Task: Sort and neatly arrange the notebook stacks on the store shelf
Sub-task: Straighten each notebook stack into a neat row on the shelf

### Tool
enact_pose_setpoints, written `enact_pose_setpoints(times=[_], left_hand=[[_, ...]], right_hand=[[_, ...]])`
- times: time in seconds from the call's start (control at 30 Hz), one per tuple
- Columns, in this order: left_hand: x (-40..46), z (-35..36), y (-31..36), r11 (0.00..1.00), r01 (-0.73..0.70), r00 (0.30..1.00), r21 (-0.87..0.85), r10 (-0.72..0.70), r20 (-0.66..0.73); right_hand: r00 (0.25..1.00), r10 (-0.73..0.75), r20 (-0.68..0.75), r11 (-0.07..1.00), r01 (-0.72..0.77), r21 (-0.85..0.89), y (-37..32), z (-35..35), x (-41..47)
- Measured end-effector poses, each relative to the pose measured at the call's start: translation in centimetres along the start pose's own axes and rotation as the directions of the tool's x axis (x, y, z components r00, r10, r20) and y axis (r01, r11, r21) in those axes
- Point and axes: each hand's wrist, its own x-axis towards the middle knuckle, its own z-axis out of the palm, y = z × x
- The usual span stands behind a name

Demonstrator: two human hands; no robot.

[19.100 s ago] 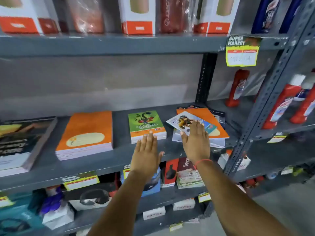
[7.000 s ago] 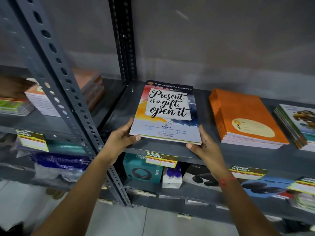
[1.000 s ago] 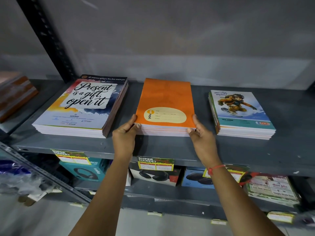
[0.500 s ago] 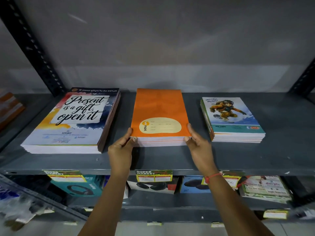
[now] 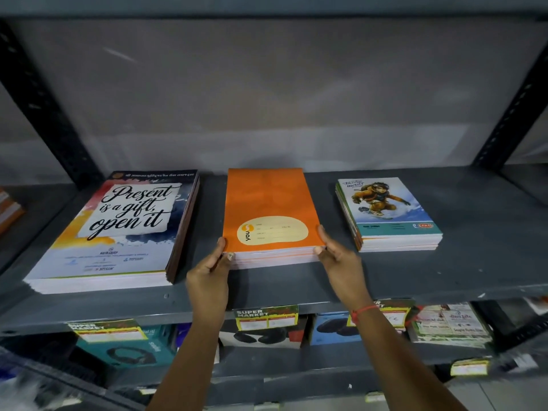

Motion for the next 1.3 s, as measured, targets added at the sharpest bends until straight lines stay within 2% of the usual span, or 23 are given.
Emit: enact_pose_setpoints(times=[0.13,0.2,0.27,0.3,0.37,0.43,0.5,0.57,0.67,0.77,0.83,0.9,1.07,1.3], left_hand=[[0.1,-0.1,0.2,1.0,0.002,1.0,0.022,-0.002,-0.003],[-0.2,0.1,0.4,0.999,-0.003,1.0,0.046,0.004,-0.024],[-1.1,0.7,0.4,0.991,-0.041,0.992,0.124,0.055,-0.111],[-1.7,1.1,0.3,0.975,-0.088,0.98,0.206,0.122,-0.159],[-3.4,3.2,0.7,0.884,-0.25,0.927,0.395,0.337,-0.166],[-5.5,6.8,1.3,0.782,-0.426,0.871,0.455,0.49,-0.026],[-7.4,11.0,1.8,0.757,-0.52,0.848,0.395,0.512,0.135],[-8.9,15.1,2.0,0.787,-0.518,0.855,0.335,0.459,0.242],[-9.2,18.4,1.5,0.877,-0.378,0.911,0.298,0.295,0.288],[-8.9,20.5,1.6,0.903,-0.255,0.949,0.346,0.165,0.269],[-8.4,21.2,1.7,0.911,-0.206,0.951,0.356,0.101,0.293],[-8.1,21.4,1.6,0.898,-0.202,0.947,0.39,0.079,0.311],[-7.5,21.7,1.2,0.876,-0.189,0.96,0.445,0.068,0.273],[-7.7,22.1,1.6,0.892,-0.15,0.967,0.427,0.042,0.252]], right_hand=[[1.0,-0.004,-0.01,1.0,0.004,-0.003,0.0,0.0,0.1],[0.999,-0.005,0.033,1.0,0.004,0.028,-0.2,-0.3,0.0],[0.996,0.012,0.091,0.993,-0.023,0.118,-0.4,-1.2,-0.4],[0.997,0.026,0.076,0.986,-0.038,0.16,-0.3,-1.8,-0.7],[0.997,0.019,-0.078,0.986,-0.006,0.164,-0.1,-4.2,-1.3],[0.95,-0.018,-0.311,0.994,0.05,0.093,0.3,-7.9,-1.7],[0.869,-0.038,-0.494,0.997,0.068,0.045,1.2,-11.9,-1.2],[0.828,-0.028,-0.561,0.998,0.051,0.024,3.0,-15.9,-0.6],[0.89,0.093,-0.446,0.994,-0.059,0.089,5.3,-18.9,0.3],[0.975,0.144,-0.17,0.982,-0.12,0.149,5.9,-20.3,1.8],[0.988,0.149,-0.036,0.974,-0.141,0.176,5.9,-20.6,2.9],[0.99,0.138,0.029,0.974,-0.141,0.177,6.0,-20.8,3.4],[0.992,0.117,0.056,0.977,-0.125,0.175,6.1,-20.8,3.4],[0.991,0.135,0.013,0.979,-0.136,0.15,6.2,-20.5,3.5]])
